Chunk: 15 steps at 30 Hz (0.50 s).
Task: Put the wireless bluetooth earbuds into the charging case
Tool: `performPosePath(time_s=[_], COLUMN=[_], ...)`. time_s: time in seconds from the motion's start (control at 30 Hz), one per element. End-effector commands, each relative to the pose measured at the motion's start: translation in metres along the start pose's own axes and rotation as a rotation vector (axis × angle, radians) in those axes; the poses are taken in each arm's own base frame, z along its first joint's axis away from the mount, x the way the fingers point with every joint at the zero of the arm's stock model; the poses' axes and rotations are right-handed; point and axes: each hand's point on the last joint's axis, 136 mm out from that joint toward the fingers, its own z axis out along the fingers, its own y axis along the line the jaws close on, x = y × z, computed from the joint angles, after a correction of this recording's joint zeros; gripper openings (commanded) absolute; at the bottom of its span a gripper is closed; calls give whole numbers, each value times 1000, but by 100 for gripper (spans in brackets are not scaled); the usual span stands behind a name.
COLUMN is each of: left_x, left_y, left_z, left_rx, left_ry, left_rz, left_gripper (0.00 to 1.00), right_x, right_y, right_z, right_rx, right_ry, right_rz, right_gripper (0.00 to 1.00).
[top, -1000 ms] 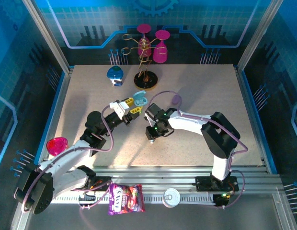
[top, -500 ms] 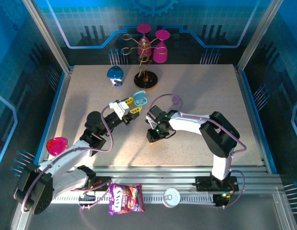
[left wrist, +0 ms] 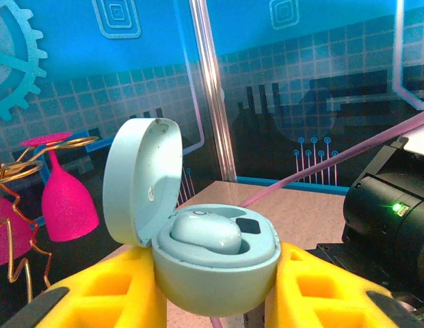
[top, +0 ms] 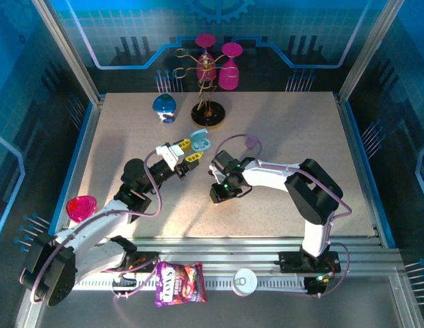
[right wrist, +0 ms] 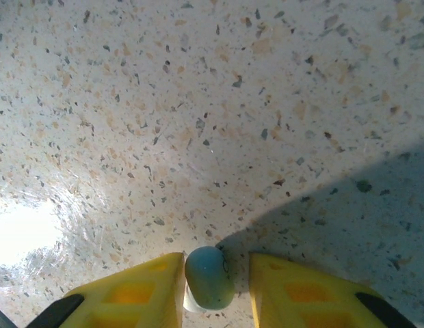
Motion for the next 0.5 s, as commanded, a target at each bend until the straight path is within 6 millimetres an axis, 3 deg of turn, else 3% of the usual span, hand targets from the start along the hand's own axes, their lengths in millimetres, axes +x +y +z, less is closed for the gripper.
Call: performPosePath(time_s=[0.0,0.47], left_x=[-25,-24], left_y=[-1,-1], left_z=[4,5], left_rx=[17,17], left_ry=[-63,-61], left_rz=[18,21], left_gripper=[30,30], right_x=[6,9], right_y=[8,9], right_z=[8,3], right_rx=[-64,-35], right_ry=[18,37], right_rz=[6,11], right_gripper=[30,24])
